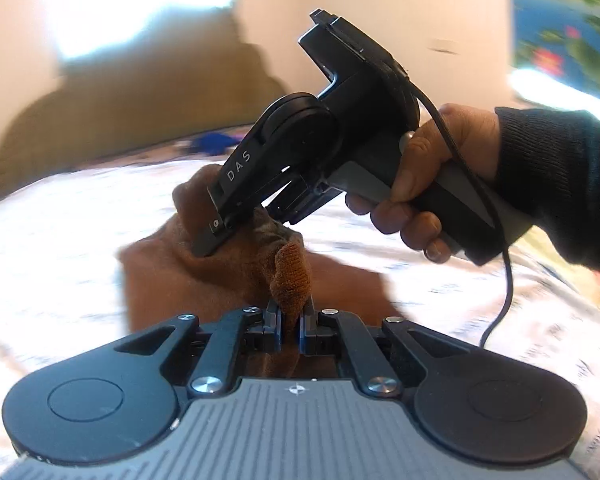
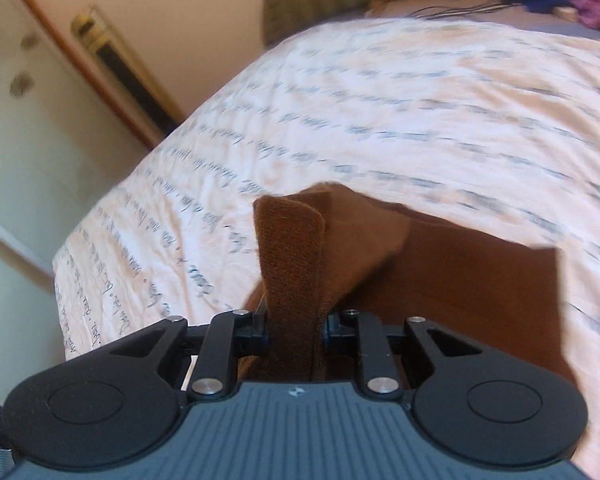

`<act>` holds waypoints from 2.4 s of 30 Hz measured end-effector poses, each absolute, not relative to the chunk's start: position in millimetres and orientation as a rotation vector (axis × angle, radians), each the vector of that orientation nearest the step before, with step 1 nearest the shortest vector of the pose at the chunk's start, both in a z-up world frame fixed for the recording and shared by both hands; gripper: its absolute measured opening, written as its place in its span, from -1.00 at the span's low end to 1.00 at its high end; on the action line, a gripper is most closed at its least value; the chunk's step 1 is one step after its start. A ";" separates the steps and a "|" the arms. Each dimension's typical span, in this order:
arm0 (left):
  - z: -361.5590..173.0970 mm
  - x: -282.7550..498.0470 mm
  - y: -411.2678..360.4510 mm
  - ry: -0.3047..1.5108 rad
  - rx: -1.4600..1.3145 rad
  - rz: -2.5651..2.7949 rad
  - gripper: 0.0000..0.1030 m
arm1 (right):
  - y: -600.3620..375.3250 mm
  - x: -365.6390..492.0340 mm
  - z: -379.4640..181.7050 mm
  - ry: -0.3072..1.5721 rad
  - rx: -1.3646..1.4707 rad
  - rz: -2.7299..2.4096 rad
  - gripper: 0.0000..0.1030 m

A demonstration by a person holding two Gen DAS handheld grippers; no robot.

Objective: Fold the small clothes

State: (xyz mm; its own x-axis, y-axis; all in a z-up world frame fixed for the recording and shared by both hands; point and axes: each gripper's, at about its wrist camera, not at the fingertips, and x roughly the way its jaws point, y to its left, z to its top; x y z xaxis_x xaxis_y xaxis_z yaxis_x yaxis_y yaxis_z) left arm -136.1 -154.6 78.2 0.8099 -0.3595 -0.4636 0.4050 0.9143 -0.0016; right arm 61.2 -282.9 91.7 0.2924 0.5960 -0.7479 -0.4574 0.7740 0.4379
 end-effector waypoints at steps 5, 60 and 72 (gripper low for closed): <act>24.5 -118.9 -210.1 0.648 0.226 -0.497 -0.87 | -365.2 48.7 36.5 1.116 0.327 0.541 -0.53; 3.3 -159.2 -105.0 0.614 0.290 -0.227 -0.75 | -403.3 -68.6 18.1 1.048 0.506 0.524 -0.79; 63.7 -115.9 -40.5 0.649 -0.101 -0.334 0.25 | -416.1 -107.7 42.4 0.622 0.902 0.429 0.60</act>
State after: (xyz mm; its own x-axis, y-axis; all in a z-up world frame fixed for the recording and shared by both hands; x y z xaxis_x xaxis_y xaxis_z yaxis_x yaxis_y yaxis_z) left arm -115.9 -40.5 63.7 0.7453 -0.3357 -0.5761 0.2733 0.9419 -0.1953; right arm -107.7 -416.1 42.4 0.7457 0.5867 -0.3160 -0.0870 0.5559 0.8267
